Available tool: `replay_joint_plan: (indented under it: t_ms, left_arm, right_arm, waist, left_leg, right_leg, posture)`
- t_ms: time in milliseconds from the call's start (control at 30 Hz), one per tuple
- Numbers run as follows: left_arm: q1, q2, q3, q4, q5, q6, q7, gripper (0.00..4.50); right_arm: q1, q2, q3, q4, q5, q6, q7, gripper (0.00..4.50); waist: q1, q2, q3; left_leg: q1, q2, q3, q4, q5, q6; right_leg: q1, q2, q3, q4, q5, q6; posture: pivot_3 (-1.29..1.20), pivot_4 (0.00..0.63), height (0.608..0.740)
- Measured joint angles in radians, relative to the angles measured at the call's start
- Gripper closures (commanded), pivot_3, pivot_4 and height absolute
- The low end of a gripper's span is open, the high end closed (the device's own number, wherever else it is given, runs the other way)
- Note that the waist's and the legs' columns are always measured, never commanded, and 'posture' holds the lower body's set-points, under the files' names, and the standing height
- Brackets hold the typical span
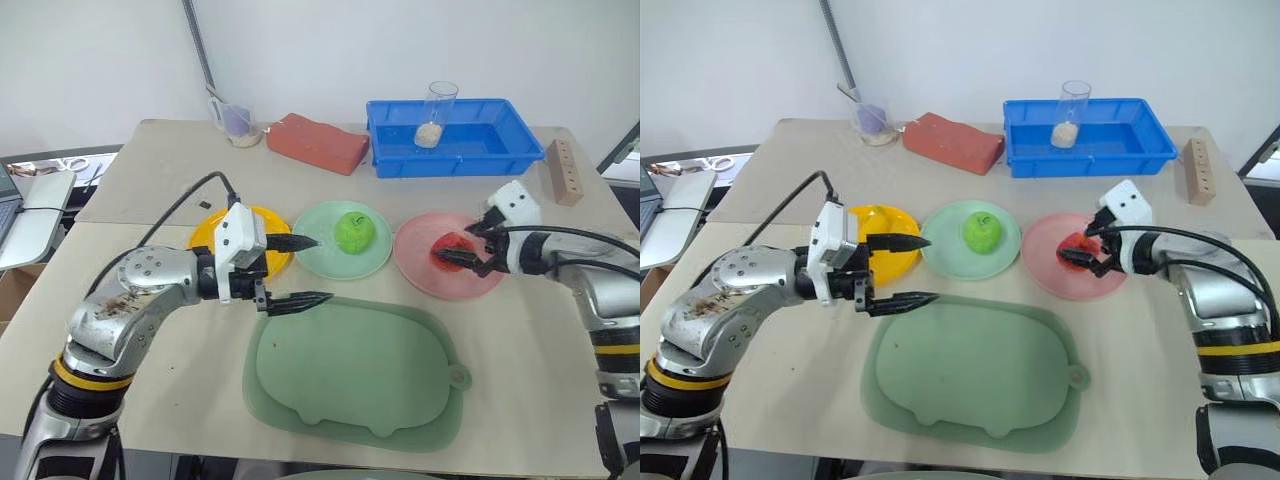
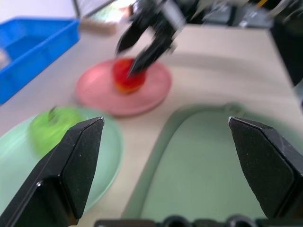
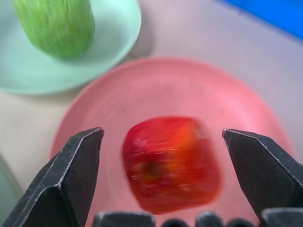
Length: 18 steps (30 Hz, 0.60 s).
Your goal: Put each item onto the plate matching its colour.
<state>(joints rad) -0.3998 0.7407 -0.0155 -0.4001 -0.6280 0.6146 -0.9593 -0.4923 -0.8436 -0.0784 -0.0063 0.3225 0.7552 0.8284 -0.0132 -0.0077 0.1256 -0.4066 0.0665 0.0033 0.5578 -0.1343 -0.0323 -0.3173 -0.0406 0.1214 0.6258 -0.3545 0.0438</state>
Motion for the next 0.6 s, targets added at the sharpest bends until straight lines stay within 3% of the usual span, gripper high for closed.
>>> replay_joint_plan:
  t_ms: [133,267,433,600]
  left_arm:
    - [-0.057,0.005,0.109,0.198,0.052,0.013,0.133,0.00]
    - [-0.076,0.002,0.214,0.454,0.183,-0.102,0.301,0.00]
    - [-0.117,-0.007,0.351,0.788,0.283,-0.277,0.516,0.00]
    - [-0.120,-0.028,0.433,1.006,0.349,-0.448,0.686,0.00]
  right_arm:
    - [0.071,-0.002,-0.204,-0.064,0.108,0.014,0.007,0.02]
    - [0.158,0.041,-0.350,-0.058,0.112,-0.043,-0.082,0.02]
    - [0.206,0.128,-0.401,0.078,-0.021,-0.250,-0.301,0.02]
    - [0.214,0.190,-0.415,0.302,-0.144,-0.464,-0.531,0.02]
  waist:
    - [0.001,-0.001,0.000]
    - [-0.003,0.000,-0.001]
    - [-0.008,0.002,-0.002]
    - [0.000,0.004,-0.004]
  left_leg:
    - [0.001,0.000,0.000,0.000,0.000,0.000]
    - [0.001,0.000,0.000,-0.001,0.000,0.000]
    - [0.002,0.000,0.000,-0.001,0.000,0.000]
    - [0.003,0.000,0.001,-0.001,0.000,0.000]
  right_leg:
    - [0.000,0.000,-0.001,-0.001,0.000,0.000]
    - [0.000,0.000,0.000,0.000,0.000,0.000]
    - [-0.001,0.000,0.000,0.001,0.000,0.000]
    - [-0.001,-0.001,0.000,0.001,0.000,0.000]
  posture:
    - [0.00,0.150,0.740]
    - [0.00,0.150,0.740]
    - [0.00,0.150,0.740]
    - [0.00,0.150,0.740]
